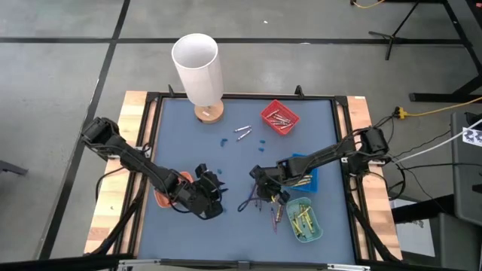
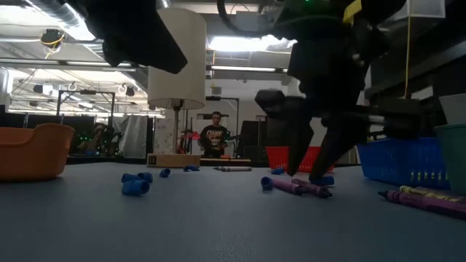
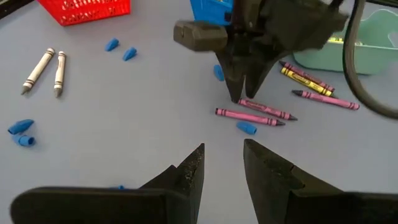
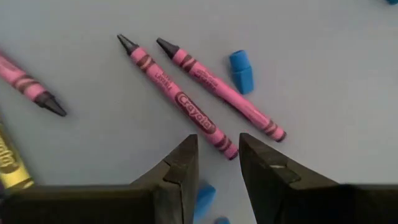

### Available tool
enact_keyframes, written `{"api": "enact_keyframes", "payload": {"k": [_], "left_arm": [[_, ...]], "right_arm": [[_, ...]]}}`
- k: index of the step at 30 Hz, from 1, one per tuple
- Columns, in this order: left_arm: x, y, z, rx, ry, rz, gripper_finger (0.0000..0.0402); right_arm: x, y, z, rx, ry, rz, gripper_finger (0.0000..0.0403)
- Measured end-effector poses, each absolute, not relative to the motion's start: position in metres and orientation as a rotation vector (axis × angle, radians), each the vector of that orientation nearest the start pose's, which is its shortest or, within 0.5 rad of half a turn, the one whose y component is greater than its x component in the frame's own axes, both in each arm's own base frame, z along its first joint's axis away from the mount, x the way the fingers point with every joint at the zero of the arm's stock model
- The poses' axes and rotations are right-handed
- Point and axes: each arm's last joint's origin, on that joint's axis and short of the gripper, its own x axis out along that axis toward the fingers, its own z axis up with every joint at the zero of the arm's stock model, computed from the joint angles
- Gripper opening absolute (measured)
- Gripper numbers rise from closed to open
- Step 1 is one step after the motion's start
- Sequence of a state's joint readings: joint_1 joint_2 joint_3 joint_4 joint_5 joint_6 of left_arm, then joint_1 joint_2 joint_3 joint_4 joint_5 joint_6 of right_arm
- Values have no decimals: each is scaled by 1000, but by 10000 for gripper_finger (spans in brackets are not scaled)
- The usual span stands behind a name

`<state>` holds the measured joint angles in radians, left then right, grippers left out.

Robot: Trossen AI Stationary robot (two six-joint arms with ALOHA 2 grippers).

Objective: Sort crayons
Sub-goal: Put the violet crayon into the orange bin

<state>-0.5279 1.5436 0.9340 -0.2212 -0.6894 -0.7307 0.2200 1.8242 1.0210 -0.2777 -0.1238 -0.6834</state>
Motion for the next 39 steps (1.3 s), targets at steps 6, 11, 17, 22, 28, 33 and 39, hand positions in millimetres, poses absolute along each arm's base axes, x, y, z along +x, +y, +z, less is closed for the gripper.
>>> {"api": "enact_keyframes", "payload": {"k": [6, 11, 17, 22, 28, 33, 39], "left_arm": [[277, -140, 210, -231, 571, 381, 96], [278, -141, 212, -250, 550, 374, 96], [279, -141, 213, -259, 539, 370, 96], [279, -141, 213, -259, 539, 370, 96], [279, -141, 213, -259, 539, 370, 96], [279, -141, 213, -258, 539, 370, 96], [279, -142, 213, -260, 538, 370, 96]], "right_arm": [[339, 80, 129, -663, 949, 686, 115], [340, 80, 126, -659, 957, 685, 115], [340, 80, 125, -659, 961, 683, 115], [339, 80, 124, -659, 964, 682, 115], [339, 80, 124, -659, 971, 683, 110], [338, 80, 123, -658, 980, 686, 68], [338, 80, 123, -659, 976, 684, 13]]}}
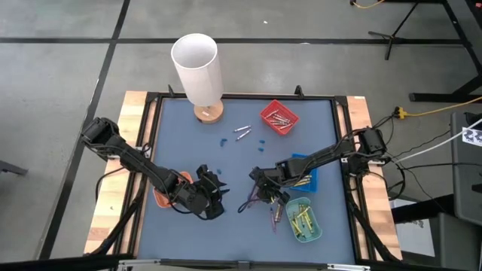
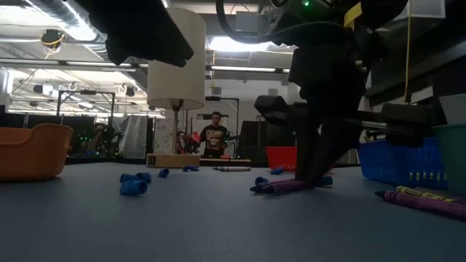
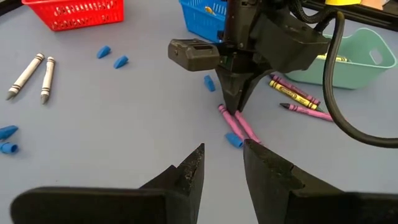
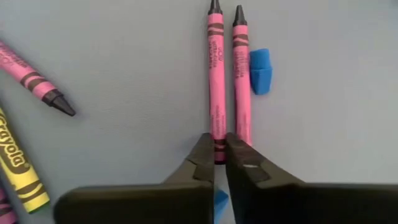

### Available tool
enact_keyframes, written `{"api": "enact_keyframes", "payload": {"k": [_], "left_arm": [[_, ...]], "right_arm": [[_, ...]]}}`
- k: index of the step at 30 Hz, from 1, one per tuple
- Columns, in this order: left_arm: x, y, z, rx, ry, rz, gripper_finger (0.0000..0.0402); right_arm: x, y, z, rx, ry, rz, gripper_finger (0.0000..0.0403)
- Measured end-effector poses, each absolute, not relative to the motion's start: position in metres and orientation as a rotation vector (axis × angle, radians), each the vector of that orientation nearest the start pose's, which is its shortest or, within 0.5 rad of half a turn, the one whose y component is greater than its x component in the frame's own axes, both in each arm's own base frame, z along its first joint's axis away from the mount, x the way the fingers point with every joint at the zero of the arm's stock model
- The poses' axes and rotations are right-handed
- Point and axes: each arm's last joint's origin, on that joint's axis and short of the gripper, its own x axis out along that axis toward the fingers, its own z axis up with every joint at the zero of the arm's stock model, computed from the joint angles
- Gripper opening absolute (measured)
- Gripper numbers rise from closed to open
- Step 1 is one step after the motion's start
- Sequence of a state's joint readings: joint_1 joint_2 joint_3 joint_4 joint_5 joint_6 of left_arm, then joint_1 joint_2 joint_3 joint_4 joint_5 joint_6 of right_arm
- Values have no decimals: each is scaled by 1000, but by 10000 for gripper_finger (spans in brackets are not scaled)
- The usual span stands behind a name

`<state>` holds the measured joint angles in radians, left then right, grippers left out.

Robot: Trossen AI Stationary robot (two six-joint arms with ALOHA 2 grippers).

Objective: Sort crayons
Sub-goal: Put the violet crayon into the orange bin

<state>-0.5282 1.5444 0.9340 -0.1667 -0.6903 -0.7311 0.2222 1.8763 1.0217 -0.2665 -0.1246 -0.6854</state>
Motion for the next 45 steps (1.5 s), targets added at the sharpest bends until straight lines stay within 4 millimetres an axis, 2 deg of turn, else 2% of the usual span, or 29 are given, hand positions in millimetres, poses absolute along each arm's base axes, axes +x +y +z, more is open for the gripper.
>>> {"api": "enact_keyframes", "payload": {"k": [3, 6, 13, 17, 25, 38, 45], "left_arm": [[279, -142, 213, -261, 536, 369, 96], [279, -142, 213, -262, 536, 369, 96], [279, -142, 213, -263, 534, 368, 96], [279, -142, 213, -263, 534, 368, 96], [279, -142, 213, -271, 548, 348, 96], [279, -142, 212, -264, 558, 352, 96], [278, -141, 211, -253, 571, 357, 96]], "right_arm": [[338, 80, 123, -660, 976, 683, 8], [339, 80, 124, -659, 978, 684, 20], [350, 83, 143, -611, 1041, 658, 32], [364, 84, 162, -602, 991, 571, 21], [380, 83, 184, -627, 946, 381, 24], [393, 85, 197, -467, 800, 233, 25], [397, 86, 202, -423, 735, 209, 26]]}}
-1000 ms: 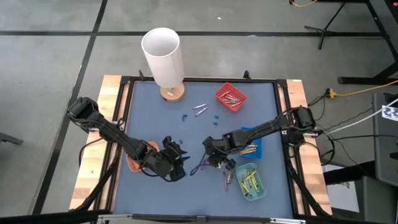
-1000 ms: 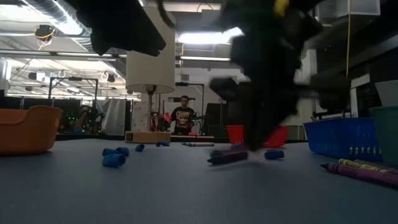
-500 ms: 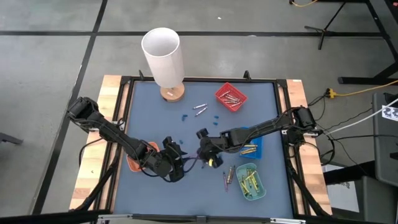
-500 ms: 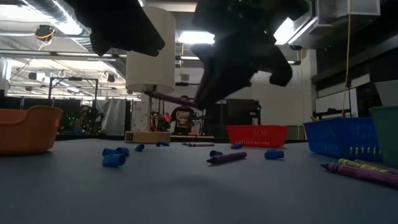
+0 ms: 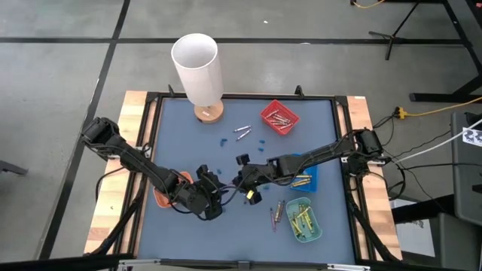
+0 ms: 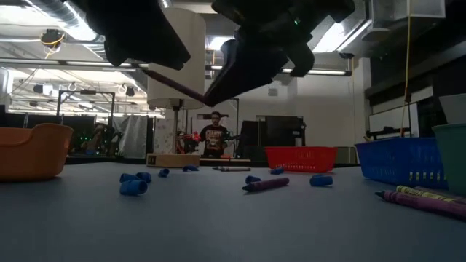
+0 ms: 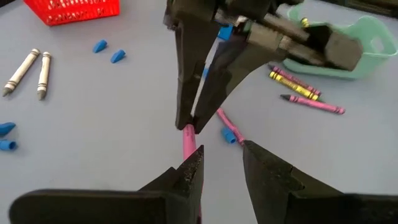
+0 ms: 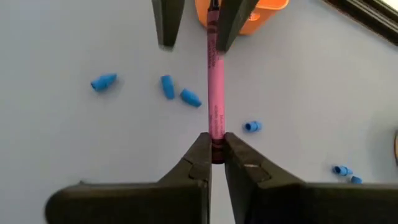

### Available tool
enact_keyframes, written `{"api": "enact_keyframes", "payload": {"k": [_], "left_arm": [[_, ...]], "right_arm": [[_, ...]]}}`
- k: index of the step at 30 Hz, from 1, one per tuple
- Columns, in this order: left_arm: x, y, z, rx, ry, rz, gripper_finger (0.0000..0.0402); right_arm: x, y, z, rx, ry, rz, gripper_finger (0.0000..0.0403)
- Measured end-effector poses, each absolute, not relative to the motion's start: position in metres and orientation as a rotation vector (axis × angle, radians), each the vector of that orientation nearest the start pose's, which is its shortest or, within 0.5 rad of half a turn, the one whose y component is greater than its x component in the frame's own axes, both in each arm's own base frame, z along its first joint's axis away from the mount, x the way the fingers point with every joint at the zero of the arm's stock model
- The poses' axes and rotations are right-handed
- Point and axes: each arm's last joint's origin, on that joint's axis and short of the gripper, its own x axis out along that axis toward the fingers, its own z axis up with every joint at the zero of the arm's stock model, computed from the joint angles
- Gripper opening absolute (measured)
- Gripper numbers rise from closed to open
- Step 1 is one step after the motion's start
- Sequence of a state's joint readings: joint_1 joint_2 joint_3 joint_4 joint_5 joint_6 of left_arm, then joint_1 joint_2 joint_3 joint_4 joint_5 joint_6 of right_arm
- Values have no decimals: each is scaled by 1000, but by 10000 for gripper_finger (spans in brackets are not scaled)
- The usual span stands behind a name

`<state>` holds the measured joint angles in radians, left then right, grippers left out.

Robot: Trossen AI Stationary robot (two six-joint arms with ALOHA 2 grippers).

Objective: Sort crayons
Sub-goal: Put the violet crayon into the orange bin

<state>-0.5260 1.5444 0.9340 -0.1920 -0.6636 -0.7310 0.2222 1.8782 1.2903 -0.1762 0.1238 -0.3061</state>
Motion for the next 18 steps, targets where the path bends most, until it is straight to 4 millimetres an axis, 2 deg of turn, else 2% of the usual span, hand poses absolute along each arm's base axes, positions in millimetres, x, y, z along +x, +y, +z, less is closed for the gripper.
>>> {"api": "enact_keyframes", "payload": {"k": [18], "left_arm": [[274, -137, 206, -202, 633, 379, 96]], "right_arm": [[398, 88, 203, -311, 730, 214, 26]]}}
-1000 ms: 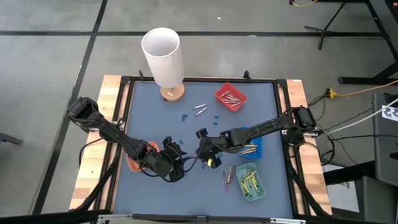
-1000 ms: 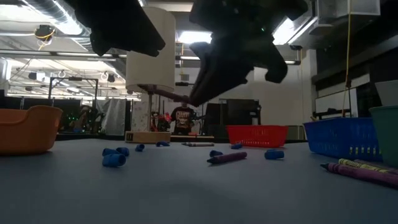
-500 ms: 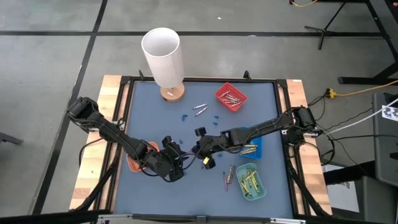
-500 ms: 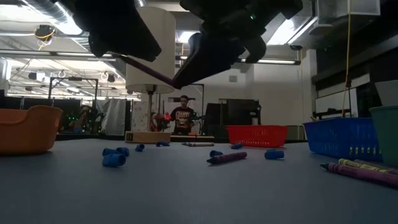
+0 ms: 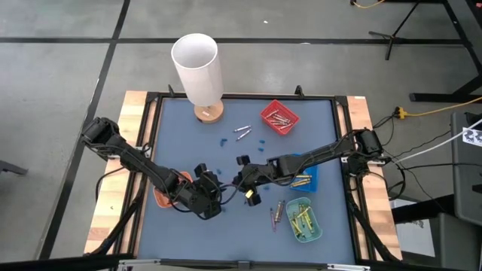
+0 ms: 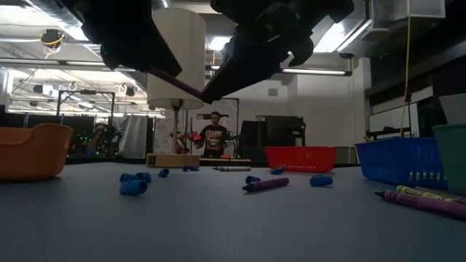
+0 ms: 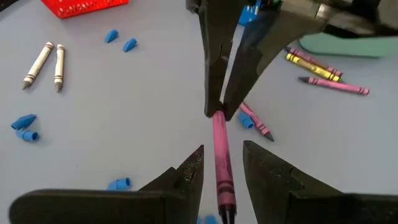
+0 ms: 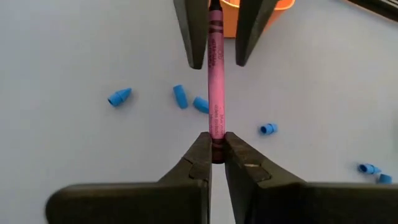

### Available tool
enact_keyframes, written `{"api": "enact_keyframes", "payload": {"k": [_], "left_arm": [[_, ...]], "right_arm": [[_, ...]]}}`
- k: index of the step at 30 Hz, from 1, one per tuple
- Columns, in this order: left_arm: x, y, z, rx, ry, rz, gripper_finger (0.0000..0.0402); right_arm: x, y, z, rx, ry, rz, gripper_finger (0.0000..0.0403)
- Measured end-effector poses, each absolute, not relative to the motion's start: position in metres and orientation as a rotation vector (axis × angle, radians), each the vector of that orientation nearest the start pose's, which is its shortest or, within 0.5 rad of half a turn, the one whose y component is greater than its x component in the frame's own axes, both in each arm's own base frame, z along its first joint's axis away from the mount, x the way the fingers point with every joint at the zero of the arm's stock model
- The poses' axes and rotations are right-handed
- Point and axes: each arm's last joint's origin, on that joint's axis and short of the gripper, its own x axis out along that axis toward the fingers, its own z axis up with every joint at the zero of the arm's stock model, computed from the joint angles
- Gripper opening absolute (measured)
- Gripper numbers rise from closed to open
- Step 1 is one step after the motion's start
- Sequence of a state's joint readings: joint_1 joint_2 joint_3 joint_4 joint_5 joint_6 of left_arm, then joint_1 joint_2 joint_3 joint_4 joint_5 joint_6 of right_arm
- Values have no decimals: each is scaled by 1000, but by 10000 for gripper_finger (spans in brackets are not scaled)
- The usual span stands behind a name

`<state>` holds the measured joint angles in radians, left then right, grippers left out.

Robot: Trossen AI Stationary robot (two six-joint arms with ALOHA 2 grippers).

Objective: Sort crayons
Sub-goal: Put the violet crayon into the orange bin

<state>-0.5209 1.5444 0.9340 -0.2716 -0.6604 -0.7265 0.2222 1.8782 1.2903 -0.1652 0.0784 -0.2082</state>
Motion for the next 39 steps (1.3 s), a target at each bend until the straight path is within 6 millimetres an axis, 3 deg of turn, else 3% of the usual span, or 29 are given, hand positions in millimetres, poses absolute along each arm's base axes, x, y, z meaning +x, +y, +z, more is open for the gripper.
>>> {"api": "enact_keyframes", "payload": {"k": [28, 39], "left_arm": [[272, -136, 204, -199, 689, 348, 94], [272, -136, 203, -199, 689, 351, 30]], "right_arm": [[398, 88, 204, -288, 730, 205, 26], [398, 88, 204, -288, 730, 207, 26]]}}
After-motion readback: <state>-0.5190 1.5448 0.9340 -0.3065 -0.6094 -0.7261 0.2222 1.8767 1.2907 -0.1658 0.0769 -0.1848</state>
